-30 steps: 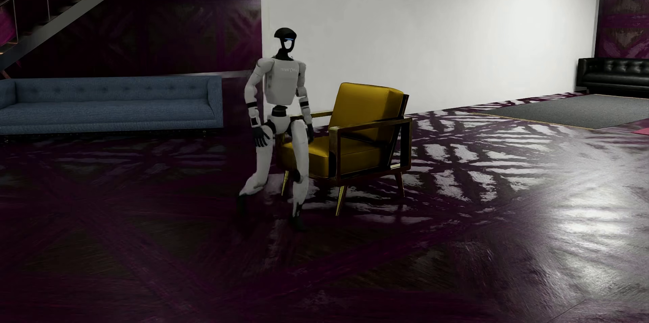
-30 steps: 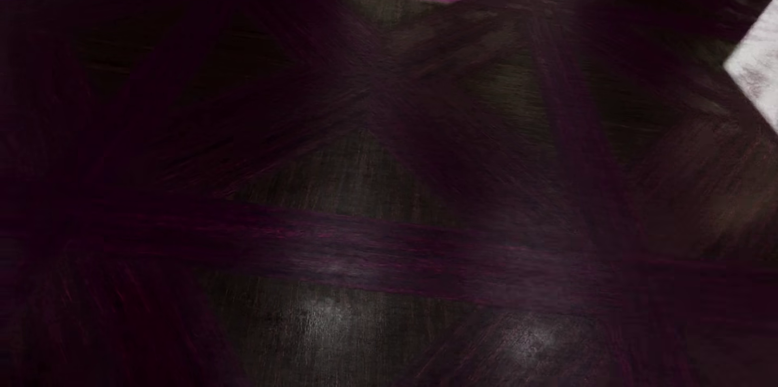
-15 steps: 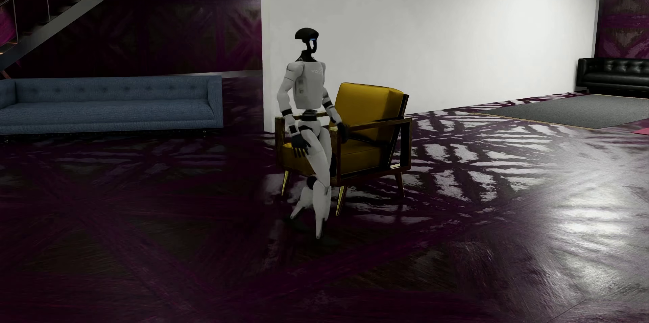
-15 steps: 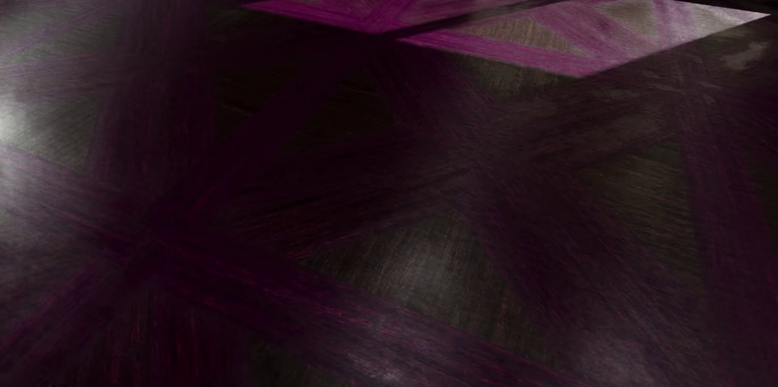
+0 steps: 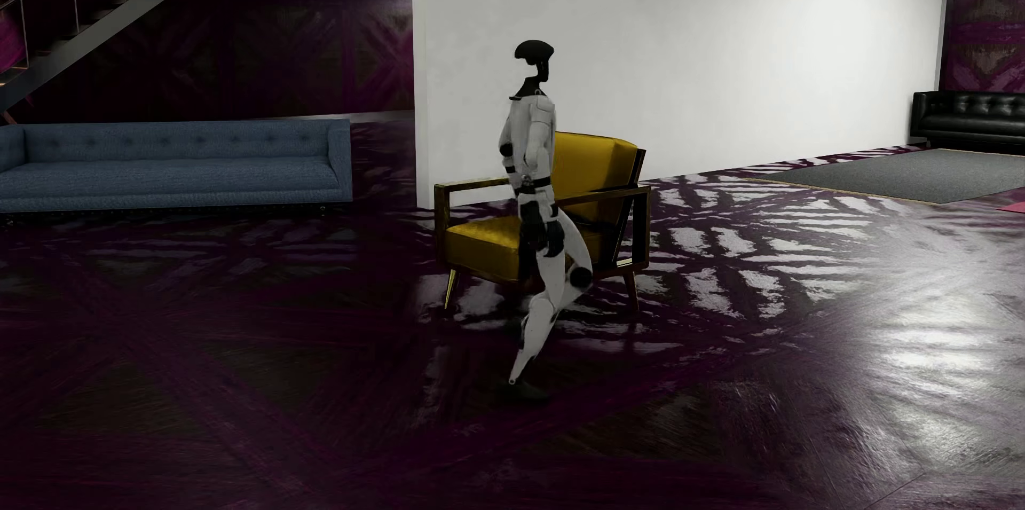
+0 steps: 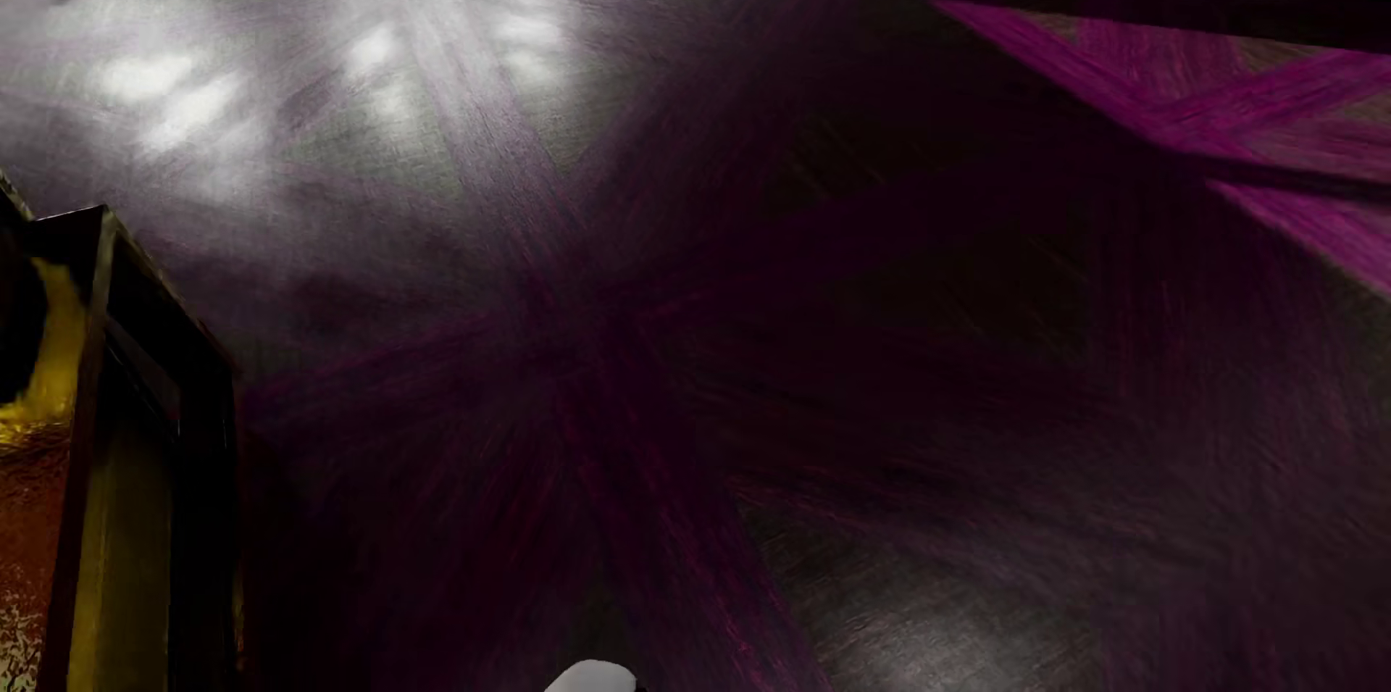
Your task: Avoid the armchair
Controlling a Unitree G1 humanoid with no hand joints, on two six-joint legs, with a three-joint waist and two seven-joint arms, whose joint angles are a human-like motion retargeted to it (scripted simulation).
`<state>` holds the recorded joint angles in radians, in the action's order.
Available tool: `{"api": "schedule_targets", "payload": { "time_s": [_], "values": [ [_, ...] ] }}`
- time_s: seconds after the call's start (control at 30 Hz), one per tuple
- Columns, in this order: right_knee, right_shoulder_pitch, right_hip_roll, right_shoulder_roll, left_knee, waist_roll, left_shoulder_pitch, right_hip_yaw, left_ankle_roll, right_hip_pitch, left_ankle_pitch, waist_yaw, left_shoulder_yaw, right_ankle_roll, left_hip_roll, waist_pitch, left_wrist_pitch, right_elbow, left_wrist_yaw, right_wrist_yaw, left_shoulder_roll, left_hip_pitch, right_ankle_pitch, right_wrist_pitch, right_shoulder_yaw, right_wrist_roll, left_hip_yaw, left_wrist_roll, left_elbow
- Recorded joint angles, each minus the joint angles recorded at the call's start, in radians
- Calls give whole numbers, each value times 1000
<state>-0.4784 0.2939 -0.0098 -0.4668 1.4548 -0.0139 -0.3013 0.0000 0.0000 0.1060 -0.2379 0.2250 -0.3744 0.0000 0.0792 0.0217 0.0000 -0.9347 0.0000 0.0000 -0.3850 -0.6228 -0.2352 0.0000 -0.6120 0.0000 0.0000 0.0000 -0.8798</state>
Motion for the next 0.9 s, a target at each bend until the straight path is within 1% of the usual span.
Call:
{"api": "schedule_targets", "payload": {
  "time_s": [0.03,0.07,0.17,0.23,0.27,0.33,0.37,0.4,0.43,0.47,0.5,0.53,0.57,0.6,0.63,0.7,0.73,0.77,0.83,0.87,0.9],
  "values": [
    [-2,-9,-3,-15,88,12,6,0,0,-19,2,10,3,0,3,-1,0,-10,0,0,5,-25,-15,0,22,0,0,0,22],
    [-2,-16,-5,-29,76,22,11,0,0,-40,12,14,3,0,7,-2,0,-12,0,0,8,-41,-32,0,44,0,0,0,38],
    [2,-47,2,-59,-352,48,26,0,0,-119,96,16,-7,0,17,-10,0,-9,0,0,7,-25,-106,0,96,0,0,0,42],
    [0,-72,19,-66,-659,56,34,0,0,-158,165,11,-14,0,22,-4,0,-6,0,0,0,7,-160,0,120,0,0,0,24],
    [-1,-84,26,-65,-791,60,37,0,0,-173,182,12,-18,0,24,1,0,-1,0,0,-5,27,-179,0,130,0,0,0,7],
    [-7,-100,32,-54,-964,67,43,0,0,-191,173,20,-28,0,29,18,0,19,0,0,-13,61,-193,0,145,0,0,0,-44],
    [-11,-103,27,-44,-975,73,43,0,0,-204,185,23,-35,0,32,24,0,36,0,0,-17,73,-185,0,153,0,0,0,-79],
    [-15,-100,16,-28,-956,84,44,0,0,-222,222,21,-48,0,28,25,0,56,0,0,-21,84,-156,0,162,0,0,0,-115],
    [-23,-92,2,-7,-931,100,45,0,0,-239,256,12,-65,0,13,24,0,78,0,0,-26,95,-88,0,173,0,0,0,-151],
    [-42,-78,-13,20,-908,118,49,0,0,-245,264,-3,-80,0,-10,23,0,99,0,0,-32,107,32,0,182,0,0,0,-180],
    [-86,-60,-28,46,-897,132,53,0,0,-234,252,-16,-86,0,-31,26,0,117,0,0,-38,129,196,0,179,0,0,0,-196],
    [-158,-43,-44,63,-901,136,55,0,0,-201,230,-25,-80,0,-45,34,0,138,0,0,-43,162,365,0,162,0,0,0,-193],
    [-255,-29,-59,69,-913,132,56,0,0,-150,208,-31,-67,0,-53,44,0,167,0,0,-47,200,484,0,135,0,0,0,-169],
    [-367,-21,-73,66,-919,124,55,0,0,-92,185,-37,-56,0,-58,50,0,197,0,0,-52,238,520,0,109,0,0,0,-126],
    [-480,-21,-82,60,-918,115,57,0,0,-37,162,-43,-48,0,-62,47,0,220,0,0,-59,277,478,0,96,0,0,0,-73],
    [-644,-38,-90,48,-921,95,80,0,0,62,122,-68,-25,0,-77,19,0,223,0,0,-65,357,351,0,102,0,0,0,9],
    [-672,-52,-84,42,-925,81,99,0,0,110,109,-91,-12,0,-82,6,0,213,0,0,-66,392,342,0,110,0,0,0,32],
    [-662,-63,-70,34,-930,66,118,0,0,155,97,-120,-4,0,-84,-4,0,205,0,0,-67,425,378,0,115,0,0,0,44],
    [-574,-72,-39,15,-939,40,149,0,0,238,74,-188,1,0,-86,-17,0,208,0,0,-73,485,484,0,118,0,0,0,59],
    [-517,-70,-27,4,-940,30,159,0,0,277,58,-220,2,0,-86,-21,0,218,0,0,-77,509,485,0,118,0,0,0,68],
    [-458,-64,-18,-4,-941,22,165,0,0,310,39,-247,2,0,-86,-27,0,222,0,0,-82,538,445,0,119,0,0,0,75]
  ]
}}
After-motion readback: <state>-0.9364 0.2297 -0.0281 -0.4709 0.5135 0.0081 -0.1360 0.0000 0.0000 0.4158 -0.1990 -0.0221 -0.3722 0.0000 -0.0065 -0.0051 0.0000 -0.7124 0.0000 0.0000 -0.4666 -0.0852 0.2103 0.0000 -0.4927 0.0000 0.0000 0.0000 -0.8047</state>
